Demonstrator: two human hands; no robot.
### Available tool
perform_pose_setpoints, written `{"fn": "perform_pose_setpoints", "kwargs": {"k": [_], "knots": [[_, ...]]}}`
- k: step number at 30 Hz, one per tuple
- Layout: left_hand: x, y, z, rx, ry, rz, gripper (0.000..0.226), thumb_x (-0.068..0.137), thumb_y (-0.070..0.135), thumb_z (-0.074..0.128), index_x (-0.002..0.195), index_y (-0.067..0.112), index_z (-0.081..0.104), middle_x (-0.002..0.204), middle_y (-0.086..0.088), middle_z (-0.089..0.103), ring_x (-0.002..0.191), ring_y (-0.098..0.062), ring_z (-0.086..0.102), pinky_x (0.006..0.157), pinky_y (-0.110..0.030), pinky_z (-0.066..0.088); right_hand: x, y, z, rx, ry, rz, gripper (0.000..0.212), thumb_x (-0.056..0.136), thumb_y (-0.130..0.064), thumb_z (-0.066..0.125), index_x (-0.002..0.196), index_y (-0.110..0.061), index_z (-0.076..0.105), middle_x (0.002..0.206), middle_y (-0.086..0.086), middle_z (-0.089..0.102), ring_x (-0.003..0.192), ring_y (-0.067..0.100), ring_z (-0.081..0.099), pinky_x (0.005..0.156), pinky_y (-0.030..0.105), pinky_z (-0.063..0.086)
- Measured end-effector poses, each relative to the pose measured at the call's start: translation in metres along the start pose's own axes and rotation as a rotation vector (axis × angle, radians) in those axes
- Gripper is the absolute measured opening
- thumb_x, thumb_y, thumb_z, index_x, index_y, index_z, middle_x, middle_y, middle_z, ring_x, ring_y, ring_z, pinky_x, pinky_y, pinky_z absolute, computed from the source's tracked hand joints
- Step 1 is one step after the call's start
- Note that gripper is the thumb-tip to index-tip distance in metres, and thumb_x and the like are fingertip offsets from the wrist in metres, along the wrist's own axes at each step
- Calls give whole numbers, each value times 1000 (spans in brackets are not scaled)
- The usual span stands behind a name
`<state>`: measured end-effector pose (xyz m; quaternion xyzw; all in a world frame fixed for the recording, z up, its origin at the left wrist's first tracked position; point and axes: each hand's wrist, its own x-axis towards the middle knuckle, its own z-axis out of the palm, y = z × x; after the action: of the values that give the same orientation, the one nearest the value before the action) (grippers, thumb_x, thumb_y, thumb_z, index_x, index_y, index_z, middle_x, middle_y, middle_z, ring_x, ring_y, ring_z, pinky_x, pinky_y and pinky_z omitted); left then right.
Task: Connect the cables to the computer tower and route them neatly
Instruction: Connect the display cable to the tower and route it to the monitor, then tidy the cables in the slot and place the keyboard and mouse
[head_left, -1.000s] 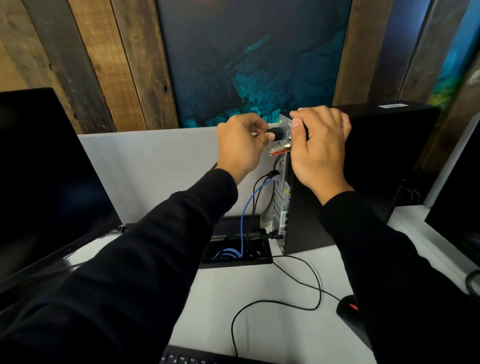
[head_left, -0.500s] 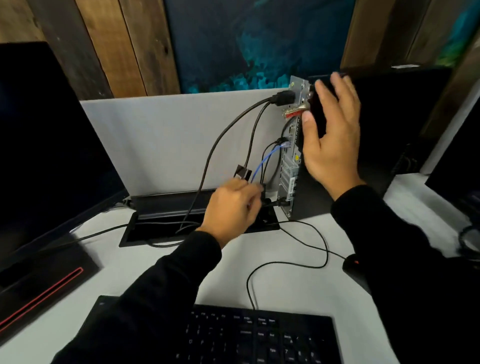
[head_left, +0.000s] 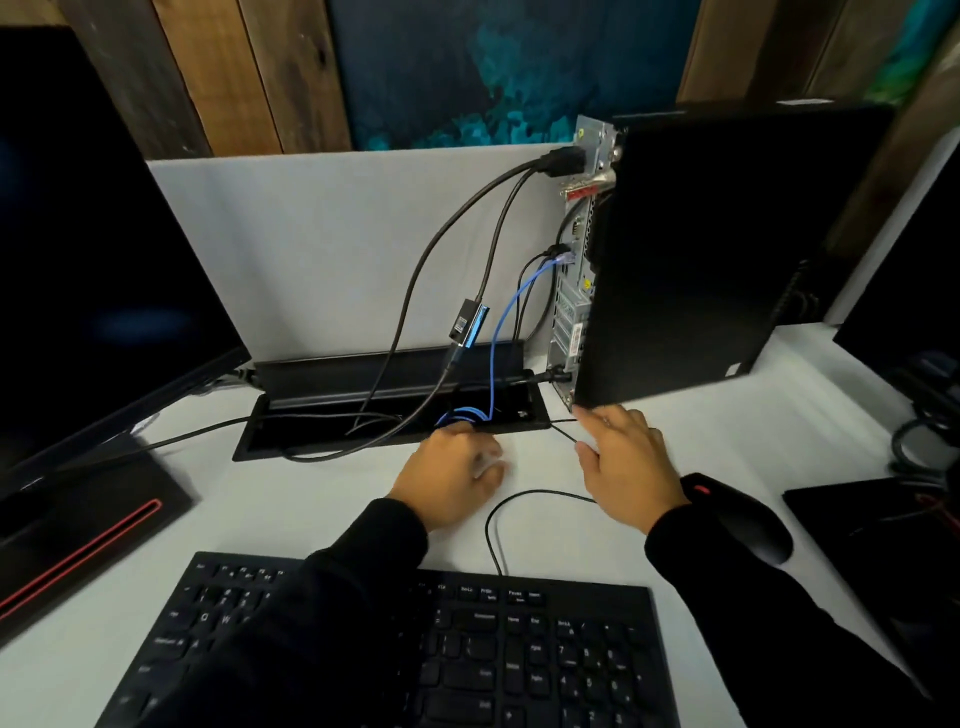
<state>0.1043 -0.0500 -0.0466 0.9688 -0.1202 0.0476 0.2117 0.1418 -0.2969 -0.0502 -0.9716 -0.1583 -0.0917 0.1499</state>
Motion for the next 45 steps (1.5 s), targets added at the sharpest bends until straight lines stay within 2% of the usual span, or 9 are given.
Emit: {"fn": "perform_pose_setpoints", "kwargs": {"k": [4,7,9,14,17,25,33,42,45], "knots": [[-51,-19,-21,94,-53,-20,47,89,70,40,72,28,53,68,10,56,68,-12,53,65,-32,44,-16,-20,-6,31,70,16,56,101,-42,55,154,-28,42,152,4,39,139,27,33,113,44,31],[-91,-29,-31,140,-72,-67,57,88,78,38,69,26,50,67,10,55,67,-8,52,65,-32,44,-34,-44,-15,124,70,-112,47,98,-47,58,140,-28,57,142,-2,44,134,23,36,110,42,36],[-114,-29,-31,156,-63,-90,60,88,80,36,70,25,50,70,11,55,69,-7,51,66,-32,45,-53,-62,-25,194,-53,-223,48,97,-56,54,135,-29,61,133,-8,47,127,15,38,110,40,37],[-132,-23,-24,131,19,-111,57,88,81,35,70,28,44,73,10,51,71,-13,51,67,-36,46,-99,-111,-41,125,-487,-499,87,79,-85,54,151,-39,41,138,-12,43,127,10,33,112,34,34],[-131,-20,-21,100,71,-149,56,90,75,48,65,25,44,68,6,52,68,-16,51,66,-37,47,-121,-117,-32,-35,-559,-549,121,64,-96,57,161,-38,13,158,-8,21,142,18,15,122,40,20],[-136,-16,-14,59,203,-190,56,89,71,56,62,23,45,60,6,51,66,-19,52,63,-37,46,-151,-116,-36,-124,-550,-537,130,61,-94,60,160,-41,-4,166,-1,-7,151,27,-8,125,49,0],[-118,-27,-18,75,236,-172,61,91,70,55,55,22,45,56,6,52,61,-12,49,66,-35,46,-123,-113,-38,-74,-530,-538,121,60,-86,70,160,-41,17,167,-6,8,147,22,14,123,45,18],[-99,-29,-22,81,245,-259,56,94,61,58,55,22,45,56,4,51,60,-13,47,64,-31,36,-91,-96,-25,-5,-562,-537,123,57,-86,71,159,-45,15,167,-12,5,151,21,8,123,51,24],[-94,-30,-28,-3,369,-338,41,96,49,62,74,17,49,65,6,52,66,-13,48,66,-30,35,-87,-95,-24,1,-558,-546,123,57,-84,73,159,-46,15,167,-15,3,151,19,6,124,50,23]]}}
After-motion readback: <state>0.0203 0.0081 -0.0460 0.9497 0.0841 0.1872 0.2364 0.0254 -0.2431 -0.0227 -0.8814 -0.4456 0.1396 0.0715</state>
